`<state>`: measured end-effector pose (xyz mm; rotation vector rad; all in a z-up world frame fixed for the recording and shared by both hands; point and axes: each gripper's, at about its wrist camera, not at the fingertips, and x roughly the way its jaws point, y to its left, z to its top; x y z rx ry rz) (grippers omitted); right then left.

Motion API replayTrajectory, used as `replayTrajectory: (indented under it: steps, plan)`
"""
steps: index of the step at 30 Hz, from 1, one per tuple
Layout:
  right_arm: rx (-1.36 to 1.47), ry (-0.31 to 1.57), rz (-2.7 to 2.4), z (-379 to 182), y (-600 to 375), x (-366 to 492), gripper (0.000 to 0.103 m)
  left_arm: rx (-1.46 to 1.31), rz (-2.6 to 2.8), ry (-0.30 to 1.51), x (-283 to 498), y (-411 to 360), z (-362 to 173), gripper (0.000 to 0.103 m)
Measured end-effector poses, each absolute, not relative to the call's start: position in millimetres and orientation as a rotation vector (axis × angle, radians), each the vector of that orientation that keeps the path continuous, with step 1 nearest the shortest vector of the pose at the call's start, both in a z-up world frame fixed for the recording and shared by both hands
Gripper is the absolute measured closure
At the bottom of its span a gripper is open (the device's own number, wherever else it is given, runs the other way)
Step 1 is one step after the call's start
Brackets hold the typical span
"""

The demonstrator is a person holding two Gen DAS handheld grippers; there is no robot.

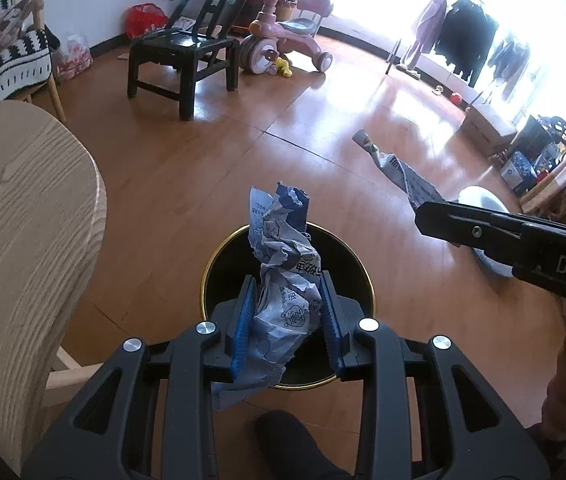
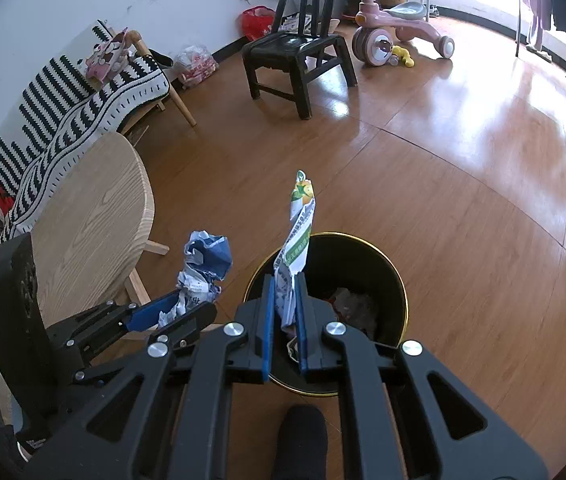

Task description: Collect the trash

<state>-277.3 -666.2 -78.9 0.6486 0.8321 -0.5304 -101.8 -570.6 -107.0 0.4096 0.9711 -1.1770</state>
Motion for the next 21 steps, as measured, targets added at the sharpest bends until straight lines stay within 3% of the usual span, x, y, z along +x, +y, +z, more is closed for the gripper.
replayTrajectory:
  steps: [5, 8, 9, 11, 12, 21]
  plan:
    - [0.657, 0.823, -0.542, -78, -667, -278, 0.093, 0.419, -1.183, 0.962, -105, -572, -105, 0.070]
    - [0.677, 0.824, -0.554, -80, -670, -280, 0.092, 0.424, -1.180, 0.951, -105, -571, -103, 0.058]
    - [0.680, 0.826, -0.558, -81, -671, -280, 0.089, 0.424, -1.178, 0.945, -105, -570, -102, 0.048]
    - [0.682, 0.825, -0.566, -81, -672, -282, 0.061, 0.419, -1.176, 0.929, -105, -567, -99, 0.041]
    - [0.677, 0.811, -0.577, -78, -671, -283, 0.039, 0.418, -1.176, 0.923, -105, -567, -98, 0.039]
    - [0.630, 0.756, -0.574, -57, -656, -270, 0.030, 0.406, -1.114, 0.864, -89, -538, -80, 0.016]
